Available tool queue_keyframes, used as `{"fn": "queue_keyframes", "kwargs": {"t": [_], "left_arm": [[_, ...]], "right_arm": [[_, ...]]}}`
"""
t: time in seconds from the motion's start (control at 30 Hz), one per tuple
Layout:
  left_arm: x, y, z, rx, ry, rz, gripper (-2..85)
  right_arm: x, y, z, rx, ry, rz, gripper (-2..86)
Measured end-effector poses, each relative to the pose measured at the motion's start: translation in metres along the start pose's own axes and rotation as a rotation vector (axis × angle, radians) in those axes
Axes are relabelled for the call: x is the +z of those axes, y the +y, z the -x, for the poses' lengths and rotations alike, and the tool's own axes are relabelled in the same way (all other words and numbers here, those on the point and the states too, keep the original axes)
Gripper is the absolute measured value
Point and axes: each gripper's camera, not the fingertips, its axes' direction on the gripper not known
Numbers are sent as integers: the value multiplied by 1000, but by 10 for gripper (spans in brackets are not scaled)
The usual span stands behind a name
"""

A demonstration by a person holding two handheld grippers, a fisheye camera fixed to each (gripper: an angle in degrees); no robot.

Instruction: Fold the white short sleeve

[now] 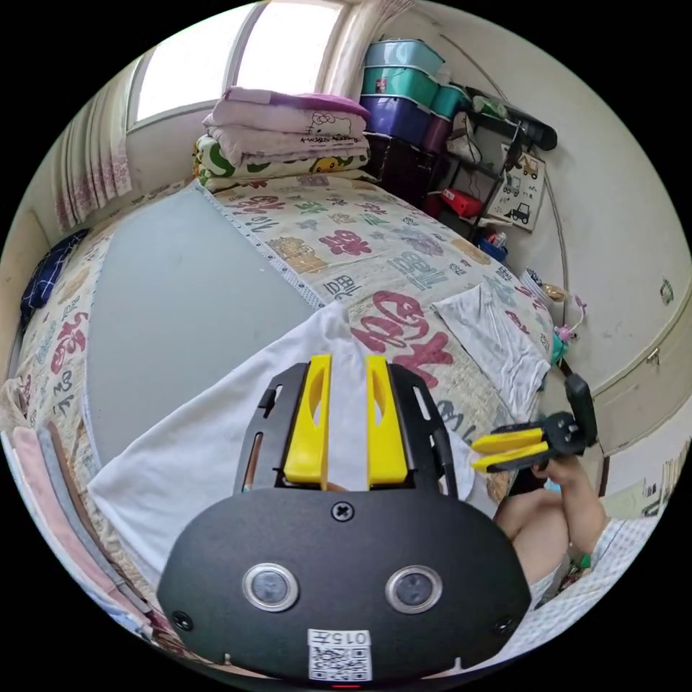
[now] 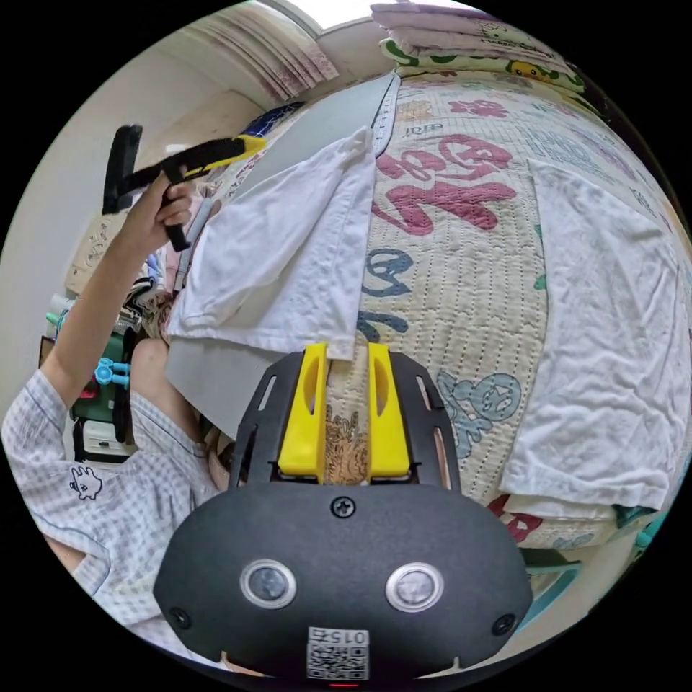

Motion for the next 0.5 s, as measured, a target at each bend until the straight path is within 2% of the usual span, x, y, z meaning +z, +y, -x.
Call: {"fn": "queue_keyframes", "kwargs": {"t": [0.27,0.4,0.5], "left_arm": [[31,-101,-39,-192,-101,60,92],[31,-120,-58,-185,-212,135,83],[13,-131,-75,-158,-290,111,51]], "right_arm": [[-95,10,14,-15,-18,21,58],[-133,17,26,-40,-98,23,20],[-161,23,41,-48,-66,27,7]]}}
